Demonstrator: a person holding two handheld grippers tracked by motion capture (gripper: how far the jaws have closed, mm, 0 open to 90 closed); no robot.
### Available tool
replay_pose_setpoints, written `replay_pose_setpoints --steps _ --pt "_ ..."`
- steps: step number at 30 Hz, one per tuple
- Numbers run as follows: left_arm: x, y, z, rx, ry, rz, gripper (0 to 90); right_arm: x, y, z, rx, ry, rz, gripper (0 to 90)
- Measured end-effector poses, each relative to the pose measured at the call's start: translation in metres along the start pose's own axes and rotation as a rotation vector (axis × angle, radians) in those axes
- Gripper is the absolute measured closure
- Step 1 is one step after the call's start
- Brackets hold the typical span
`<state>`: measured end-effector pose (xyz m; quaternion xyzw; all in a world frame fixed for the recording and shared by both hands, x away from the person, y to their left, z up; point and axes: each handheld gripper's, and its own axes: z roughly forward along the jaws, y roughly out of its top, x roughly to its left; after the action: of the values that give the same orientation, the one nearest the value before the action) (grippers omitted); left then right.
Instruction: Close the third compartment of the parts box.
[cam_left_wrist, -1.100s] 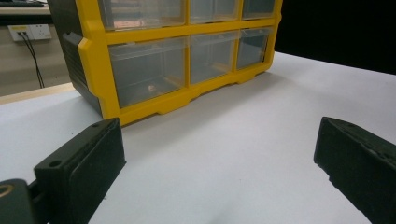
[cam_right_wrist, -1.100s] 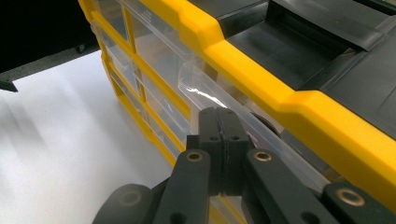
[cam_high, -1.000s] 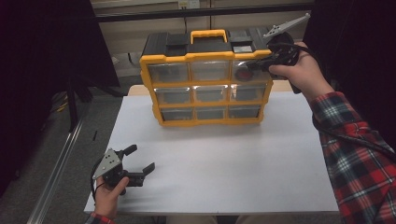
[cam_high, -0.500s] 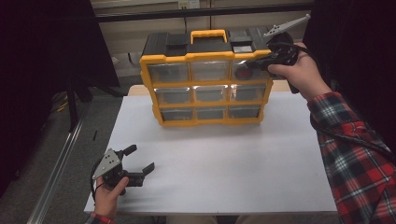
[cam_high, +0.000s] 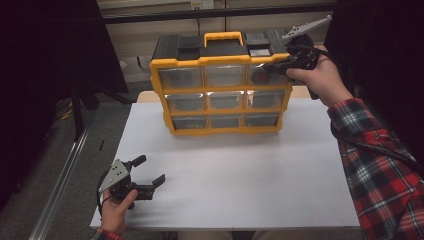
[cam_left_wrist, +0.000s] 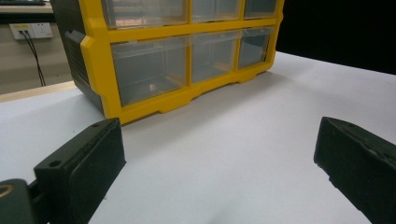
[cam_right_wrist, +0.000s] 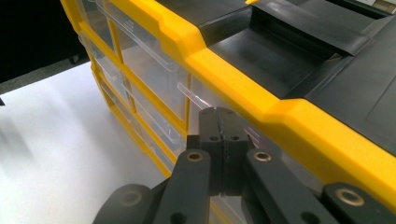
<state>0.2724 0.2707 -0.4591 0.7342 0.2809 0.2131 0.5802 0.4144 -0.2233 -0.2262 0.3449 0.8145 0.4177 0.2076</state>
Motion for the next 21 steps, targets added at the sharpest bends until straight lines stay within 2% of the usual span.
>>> replay_pose_setpoints --steps 10,17,21 --pt "-0.0004 -0.0004 0.0008 -0.011 -0.005 -0.013 1.9 -0.0005 -0.0012 0.0014 -0.013 -0.011 -0.002 90.0" --pt "0.0004 -0.0002 0.0003 -0.003 -0.005 0.002 2.0 -0.0003 -0.0030 0.0021 -0.022 -0.012 0.001 90.0" --pt "0.0000 -0.0002 0.0001 -0.003 -0.004 -0.003 1.9 0.0000 -0.0048 0.0021 -0.033 -0.006 0.011 89.1"
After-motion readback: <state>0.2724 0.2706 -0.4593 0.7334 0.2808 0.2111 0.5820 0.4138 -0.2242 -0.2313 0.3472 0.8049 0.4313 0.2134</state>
